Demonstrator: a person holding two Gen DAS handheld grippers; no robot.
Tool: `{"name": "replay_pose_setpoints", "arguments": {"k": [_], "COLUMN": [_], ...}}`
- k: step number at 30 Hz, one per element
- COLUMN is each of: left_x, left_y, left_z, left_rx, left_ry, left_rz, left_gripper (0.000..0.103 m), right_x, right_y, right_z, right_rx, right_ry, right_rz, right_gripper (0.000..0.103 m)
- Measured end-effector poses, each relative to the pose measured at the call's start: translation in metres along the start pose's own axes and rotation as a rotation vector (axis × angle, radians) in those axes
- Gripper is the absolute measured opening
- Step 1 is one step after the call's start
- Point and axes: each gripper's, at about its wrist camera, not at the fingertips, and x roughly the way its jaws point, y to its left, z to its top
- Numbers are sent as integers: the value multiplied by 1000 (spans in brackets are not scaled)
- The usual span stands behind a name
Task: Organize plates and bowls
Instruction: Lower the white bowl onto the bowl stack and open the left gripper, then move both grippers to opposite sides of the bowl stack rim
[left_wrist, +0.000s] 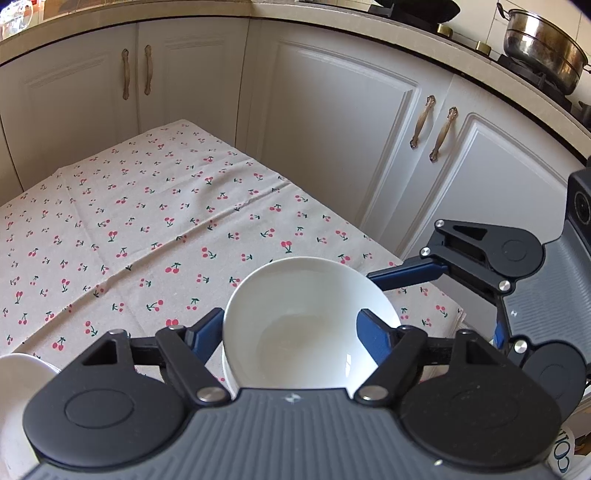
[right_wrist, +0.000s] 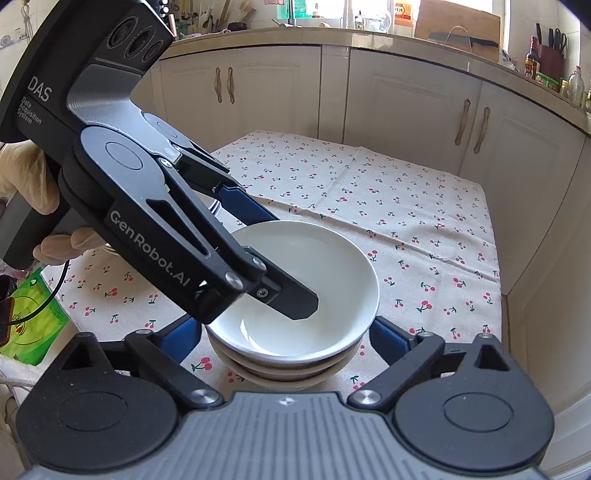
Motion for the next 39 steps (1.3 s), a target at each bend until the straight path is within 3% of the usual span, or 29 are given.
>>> {"name": "replay_pose_setpoints", "arguments": {"k": [12, 15, 17, 22, 27, 34, 39], "left_x": [-24, -33, -38, -41, -40, -45, -37], "left_y": [6, 6, 6, 8, 9, 2, 4], "left_z": [-11, -19, -24, -39, -56, -78, -91], "left_rx": [13, 32, 52, 73, 76, 112, 101], "left_ry": [-74, -106, -126, -107, -85, -136, -143], "left_rz": [11, 31, 47, 55, 18, 60, 41], "left_gripper": [86, 95, 96, 100, 100, 101, 101], "right_x": [-11, -14, -16, -21, -28, -31, -27], "right_y": [7, 11, 13, 18, 24, 32, 29], "right_z": [-2, -4, -5, -7, -12, -22, -33], "right_rx": [-33, -48, -54, -56, -56, -76, -99], "right_ry": [-26, -28, -28, -32, -45, -30, -6], "right_rz": [-21, -30, -36, -55, -66, -80, -82], "right_gripper": [103, 103, 103, 103, 103, 103, 103]}}
